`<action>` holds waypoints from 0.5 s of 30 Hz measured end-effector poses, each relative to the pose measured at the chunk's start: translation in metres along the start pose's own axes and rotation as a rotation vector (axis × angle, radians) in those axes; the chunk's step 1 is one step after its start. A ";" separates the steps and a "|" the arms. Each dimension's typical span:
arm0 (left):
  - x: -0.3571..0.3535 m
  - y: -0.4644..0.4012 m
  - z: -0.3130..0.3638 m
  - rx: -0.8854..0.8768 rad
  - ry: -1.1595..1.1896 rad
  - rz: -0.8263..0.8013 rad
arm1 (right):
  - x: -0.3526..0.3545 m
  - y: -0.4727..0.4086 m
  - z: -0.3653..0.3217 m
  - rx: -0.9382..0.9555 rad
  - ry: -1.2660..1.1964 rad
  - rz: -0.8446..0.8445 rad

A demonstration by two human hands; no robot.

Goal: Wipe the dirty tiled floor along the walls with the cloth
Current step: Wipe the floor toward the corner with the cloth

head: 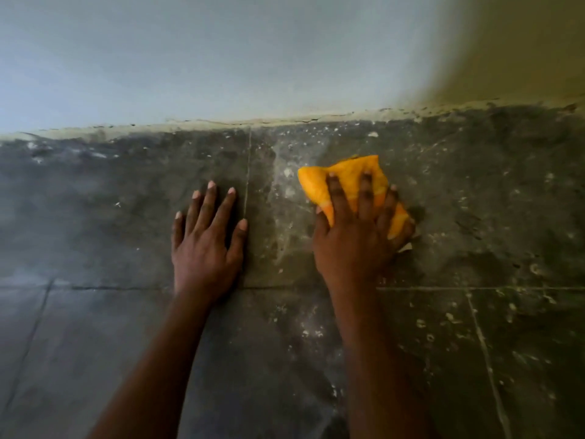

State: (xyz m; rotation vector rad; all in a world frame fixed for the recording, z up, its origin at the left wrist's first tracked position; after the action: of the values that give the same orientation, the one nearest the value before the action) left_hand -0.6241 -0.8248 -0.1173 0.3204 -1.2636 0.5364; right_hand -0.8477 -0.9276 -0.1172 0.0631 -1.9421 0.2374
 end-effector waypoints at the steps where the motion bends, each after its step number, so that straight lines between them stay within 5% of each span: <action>1: 0.000 0.000 -0.001 0.002 0.000 0.007 | -0.006 0.006 -0.017 0.096 0.022 -0.037; 5: 0.007 -0.002 -0.003 -0.008 0.018 0.035 | 0.001 0.062 -0.028 0.384 0.092 -0.173; 11: 0.001 -0.007 -0.007 -0.005 0.005 0.033 | 0.006 -0.006 0.006 0.028 0.053 -0.004; 15: -0.002 -0.006 -0.006 0.020 -0.015 0.006 | -0.019 -0.017 -0.051 0.231 0.035 -0.116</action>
State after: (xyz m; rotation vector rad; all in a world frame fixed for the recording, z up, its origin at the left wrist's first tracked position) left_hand -0.6167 -0.8268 -0.1206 0.3380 -1.2747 0.5530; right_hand -0.7916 -0.9353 -0.1149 0.3205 -1.8624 0.3824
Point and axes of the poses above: each hand's wrist, its own y-axis away from the middle knuckle, its own x-axis out of the back of the hand, z = x × y, the point moved 8 cm from there along -y, towards the middle knuckle, and after that the axes turned 5 degrees about x, right-handed, at the moved point
